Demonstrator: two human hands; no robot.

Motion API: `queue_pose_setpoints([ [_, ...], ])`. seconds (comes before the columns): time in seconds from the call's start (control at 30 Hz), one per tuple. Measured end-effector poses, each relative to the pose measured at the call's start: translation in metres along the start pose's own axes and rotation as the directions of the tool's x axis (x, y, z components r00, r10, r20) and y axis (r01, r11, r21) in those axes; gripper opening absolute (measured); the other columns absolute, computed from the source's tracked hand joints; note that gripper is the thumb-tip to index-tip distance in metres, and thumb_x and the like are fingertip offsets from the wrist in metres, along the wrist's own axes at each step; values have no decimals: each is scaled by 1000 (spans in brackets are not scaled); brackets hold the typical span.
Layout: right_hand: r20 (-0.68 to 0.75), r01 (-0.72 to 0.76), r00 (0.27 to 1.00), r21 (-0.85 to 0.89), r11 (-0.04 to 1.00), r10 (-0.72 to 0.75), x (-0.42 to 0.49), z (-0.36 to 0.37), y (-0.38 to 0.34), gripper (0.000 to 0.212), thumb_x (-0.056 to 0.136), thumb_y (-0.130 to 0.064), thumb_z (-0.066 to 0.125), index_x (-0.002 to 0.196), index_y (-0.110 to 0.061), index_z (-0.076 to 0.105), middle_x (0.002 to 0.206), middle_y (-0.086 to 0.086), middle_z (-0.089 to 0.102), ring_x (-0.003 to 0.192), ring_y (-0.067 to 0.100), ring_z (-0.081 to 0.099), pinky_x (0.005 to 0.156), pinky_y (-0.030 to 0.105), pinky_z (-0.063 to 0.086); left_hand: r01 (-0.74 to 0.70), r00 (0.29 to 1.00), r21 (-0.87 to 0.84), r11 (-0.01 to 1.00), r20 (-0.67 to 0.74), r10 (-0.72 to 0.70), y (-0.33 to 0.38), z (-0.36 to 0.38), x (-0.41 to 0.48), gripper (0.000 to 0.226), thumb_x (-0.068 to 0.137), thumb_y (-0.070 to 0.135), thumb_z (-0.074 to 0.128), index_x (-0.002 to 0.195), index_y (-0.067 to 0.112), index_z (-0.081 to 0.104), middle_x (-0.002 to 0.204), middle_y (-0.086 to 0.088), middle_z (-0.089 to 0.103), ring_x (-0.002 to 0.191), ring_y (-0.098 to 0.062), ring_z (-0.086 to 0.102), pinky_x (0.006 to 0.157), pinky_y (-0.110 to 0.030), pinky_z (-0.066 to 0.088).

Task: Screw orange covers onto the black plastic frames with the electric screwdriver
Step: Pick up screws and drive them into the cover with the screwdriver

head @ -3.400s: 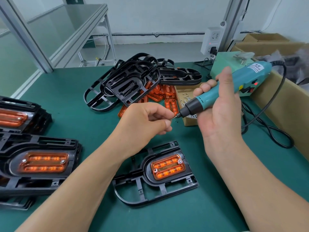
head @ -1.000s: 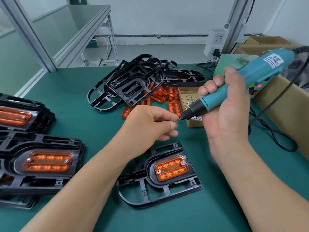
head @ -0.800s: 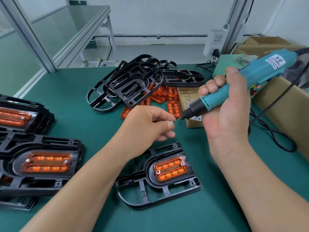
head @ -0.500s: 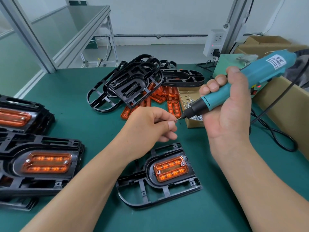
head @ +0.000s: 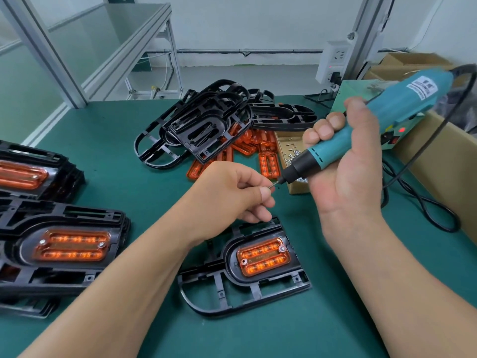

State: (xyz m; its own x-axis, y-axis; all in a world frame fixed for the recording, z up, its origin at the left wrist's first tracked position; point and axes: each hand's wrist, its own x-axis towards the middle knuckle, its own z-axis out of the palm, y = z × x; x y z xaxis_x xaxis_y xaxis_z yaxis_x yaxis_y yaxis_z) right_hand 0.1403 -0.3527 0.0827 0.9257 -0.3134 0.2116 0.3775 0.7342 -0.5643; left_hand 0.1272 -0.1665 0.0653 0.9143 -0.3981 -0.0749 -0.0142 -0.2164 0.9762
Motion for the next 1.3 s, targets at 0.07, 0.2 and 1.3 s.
queue_pose_setpoints([
  [0.07,34,-4,999,-1,1000,4,-1,1,-1,7,105,-14,59,105,-17,53,79,-1,46,66,13,45,67,29,45,7,1000,-29,1000,16,-7,1,1,-1,8,99,4,69,99,10,75,88,-9,80,75,-22,79,64,-25,62],
  [0.2,13,-20,1000,-3,1000,20,-2,2,0,8,104,-12,58,106,-16,51,79,-1,46,66,13,44,66,28,44,4,1000,-14,1000,14,-4,0,1,-1,8,99,5,70,98,11,75,87,-8,80,74,-23,79,65,-25,62],
  [1.3,469,-296,797,-245,923,380,-50,27,15,9,88,-12,59,97,-13,58,65,2,46,47,13,43,49,25,40,-40,957,635,772,247,-154,17,-25,-9,50,91,31,77,48,50,60,44,22,47,44,3,46,45,-9,31],
])
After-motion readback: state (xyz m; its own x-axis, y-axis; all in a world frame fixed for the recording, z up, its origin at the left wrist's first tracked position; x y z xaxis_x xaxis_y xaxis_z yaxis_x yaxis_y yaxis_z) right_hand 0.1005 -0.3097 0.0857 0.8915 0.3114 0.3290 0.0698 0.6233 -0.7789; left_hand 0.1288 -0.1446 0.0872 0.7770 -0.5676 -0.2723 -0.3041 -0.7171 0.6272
